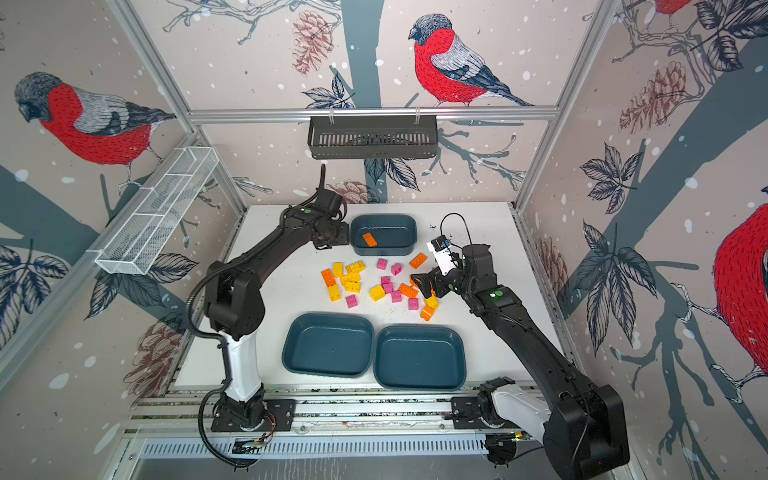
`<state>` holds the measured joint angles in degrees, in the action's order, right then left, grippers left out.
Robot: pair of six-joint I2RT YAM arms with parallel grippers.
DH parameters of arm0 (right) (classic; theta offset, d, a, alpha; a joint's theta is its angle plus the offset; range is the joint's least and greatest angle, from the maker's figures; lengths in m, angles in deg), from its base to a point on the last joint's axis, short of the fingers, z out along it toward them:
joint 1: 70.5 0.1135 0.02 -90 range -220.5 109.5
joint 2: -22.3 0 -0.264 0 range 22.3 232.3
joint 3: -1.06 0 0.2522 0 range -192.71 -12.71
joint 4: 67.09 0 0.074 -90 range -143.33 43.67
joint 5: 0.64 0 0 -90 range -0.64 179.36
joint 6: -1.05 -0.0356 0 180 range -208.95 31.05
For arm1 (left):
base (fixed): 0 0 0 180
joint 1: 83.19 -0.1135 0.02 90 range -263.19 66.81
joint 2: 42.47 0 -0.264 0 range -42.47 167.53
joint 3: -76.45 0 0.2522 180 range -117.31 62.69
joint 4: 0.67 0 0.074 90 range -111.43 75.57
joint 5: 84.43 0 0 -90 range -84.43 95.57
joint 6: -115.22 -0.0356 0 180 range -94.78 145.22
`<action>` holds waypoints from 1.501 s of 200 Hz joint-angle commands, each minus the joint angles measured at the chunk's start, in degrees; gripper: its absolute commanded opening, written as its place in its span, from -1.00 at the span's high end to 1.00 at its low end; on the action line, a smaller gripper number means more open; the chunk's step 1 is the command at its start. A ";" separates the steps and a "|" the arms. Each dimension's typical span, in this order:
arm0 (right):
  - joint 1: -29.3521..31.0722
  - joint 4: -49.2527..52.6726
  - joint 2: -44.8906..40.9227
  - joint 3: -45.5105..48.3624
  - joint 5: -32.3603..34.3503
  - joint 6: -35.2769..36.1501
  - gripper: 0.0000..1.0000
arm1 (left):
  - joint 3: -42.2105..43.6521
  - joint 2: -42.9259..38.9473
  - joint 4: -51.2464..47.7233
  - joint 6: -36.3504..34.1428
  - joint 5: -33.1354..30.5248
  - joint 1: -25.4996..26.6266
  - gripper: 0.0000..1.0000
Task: Sort the legos into containers by color
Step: 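Grasp a second orange brick from the pile with the left gripper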
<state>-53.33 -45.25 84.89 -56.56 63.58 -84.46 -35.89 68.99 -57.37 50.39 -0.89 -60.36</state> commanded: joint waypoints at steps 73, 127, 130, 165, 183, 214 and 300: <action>0.14 -0.14 1.43 -0.70 -3.05 0.34 -0.98 | 17.80 -1.63 9.28 10.38 -0.37 -3.89 -0.10; 0.10 0.30 1.21 -0.54 -2.65 0.52 -0.99 | 17.57 2.96 11.36 11.53 1.09 -3.85 -0.06; 0.10 0.28 1.19 -0.53 -2.62 0.45 -0.99 | 17.60 3.04 11.38 11.62 1.21 -3.85 -0.06; 0.09 0.37 1.18 -0.28 -2.78 0.47 -0.99 | 18.22 3.65 11.74 12.67 2.42 -2.89 -0.10; 0.12 0.75 0.99 -0.50 -3.35 0.73 -0.99 | 19.31 3.69 11.67 13.66 2.44 -2.43 -0.10; 0.14 1.67 0.26 -0.53 -5.94 1.40 -0.99 | 20.10 3.25 10.73 14.47 1.64 -1.81 -0.08; 0.06 2.04 -0.51 -0.11 -8.67 1.40 -0.99 | 18.29 -0.57 5.70 11.33 -1.95 -1.56 0.39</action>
<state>-53.26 -43.02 84.80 -56.52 56.28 -84.07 -15.87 71.00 -47.64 63.70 -0.52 -61.78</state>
